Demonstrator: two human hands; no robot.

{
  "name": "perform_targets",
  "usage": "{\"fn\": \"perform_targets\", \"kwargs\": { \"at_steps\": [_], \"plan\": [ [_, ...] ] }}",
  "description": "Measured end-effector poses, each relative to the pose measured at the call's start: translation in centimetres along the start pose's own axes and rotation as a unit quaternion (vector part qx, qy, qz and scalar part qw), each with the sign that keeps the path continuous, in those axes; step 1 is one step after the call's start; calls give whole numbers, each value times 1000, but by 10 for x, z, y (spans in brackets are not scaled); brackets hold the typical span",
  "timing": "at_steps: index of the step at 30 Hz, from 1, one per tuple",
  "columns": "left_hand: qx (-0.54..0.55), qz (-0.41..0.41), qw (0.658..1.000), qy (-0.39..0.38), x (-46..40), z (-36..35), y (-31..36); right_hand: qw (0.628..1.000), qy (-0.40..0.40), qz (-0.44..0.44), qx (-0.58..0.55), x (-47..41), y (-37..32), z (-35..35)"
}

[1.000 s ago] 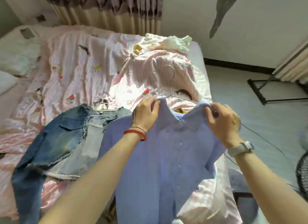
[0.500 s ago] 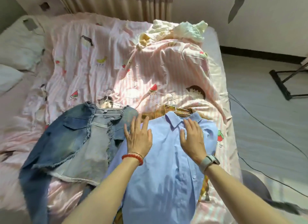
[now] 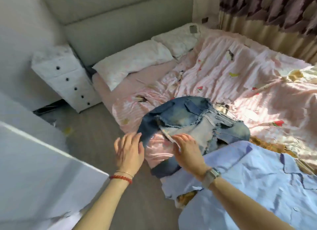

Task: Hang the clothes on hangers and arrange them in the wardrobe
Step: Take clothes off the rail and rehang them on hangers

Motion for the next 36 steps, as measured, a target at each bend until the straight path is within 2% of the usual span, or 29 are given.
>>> {"fn": "perform_targets", "kwargs": {
  "at_steps": [5, 11, 19, 24, 27, 32, 36],
  "plan": [
    [-53, 132, 982, 127, 73, 117, -168, 981, -52, 185, -28, -38, -190, -73],
    [-127, 273, 927, 224, 201, 218, -305, 918, -157, 358, -63, -23, -387, -170],
    [-153, 473, 829, 256, 339, 296, -401, 825, -249, 493, -121, 19, -575, -239],
    [-269, 503, 753, 328, 381, 362, -433, 770, -288, 546, -163, 34, -683, -268],
    [-283, 554, 715, 318, 389, 391, -469, 752, -319, 546, -187, 37, -741, -286],
    [-242, 665, 672, 220, 412, 394, -532, 708, -364, 578, -182, 48, -824, -308],
    [-243, 663, 670, 229, 420, 386, -529, 677, -403, 590, -178, 65, -886, -322]
  ]
}}
Point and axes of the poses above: each hand's wrist, its own x-axis away from the middle knuckle, its own z-axis out of the back of the hand, y = z × x, the point moved 9 cm from there along -x, towards the middle knuckle, and after that the axes turned 8 degrees about -y, right-handed, at the moved point
